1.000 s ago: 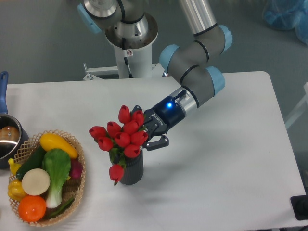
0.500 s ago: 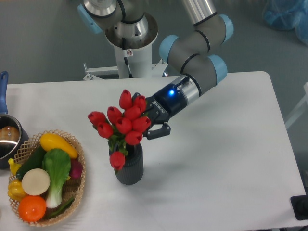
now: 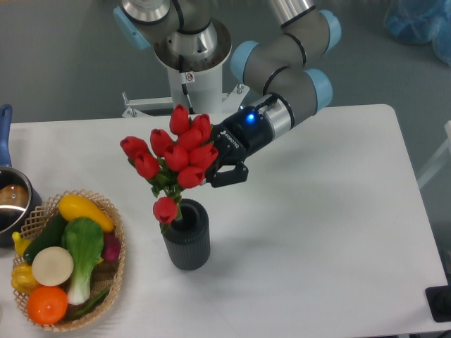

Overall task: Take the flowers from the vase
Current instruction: 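Lift the gripped tulips upward out of the black vase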

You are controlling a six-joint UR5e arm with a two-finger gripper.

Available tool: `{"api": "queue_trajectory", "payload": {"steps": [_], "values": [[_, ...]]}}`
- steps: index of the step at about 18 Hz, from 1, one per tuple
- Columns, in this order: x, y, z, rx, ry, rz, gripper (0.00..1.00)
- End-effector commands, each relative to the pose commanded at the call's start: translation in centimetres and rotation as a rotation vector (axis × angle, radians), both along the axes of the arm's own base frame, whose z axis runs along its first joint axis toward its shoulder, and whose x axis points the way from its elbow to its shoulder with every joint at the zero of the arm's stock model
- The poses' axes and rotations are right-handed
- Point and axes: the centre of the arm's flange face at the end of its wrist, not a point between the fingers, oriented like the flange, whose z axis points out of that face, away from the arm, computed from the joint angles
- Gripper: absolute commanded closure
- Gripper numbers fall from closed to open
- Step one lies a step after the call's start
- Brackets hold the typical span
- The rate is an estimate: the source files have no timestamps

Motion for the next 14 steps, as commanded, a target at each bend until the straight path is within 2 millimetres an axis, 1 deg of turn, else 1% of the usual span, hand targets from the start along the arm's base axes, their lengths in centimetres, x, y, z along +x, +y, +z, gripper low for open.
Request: {"api": "queue_trajectory", "payload": {"steps": [4, 6, 8, 14], "values": [[-0.3, -0.4, 0.8, 0.032, -0.003, 0.004, 0.57], [-0.9, -1.2, 1.4, 0.054, -0.007, 0.019, 0.57], [-1.2, -1.5, 1.7, 0.074, -0.013, 0.022, 0.57], [-1.8, -2.7, 2.7, 0.078, -0.007, 0.046, 0.57]]}}
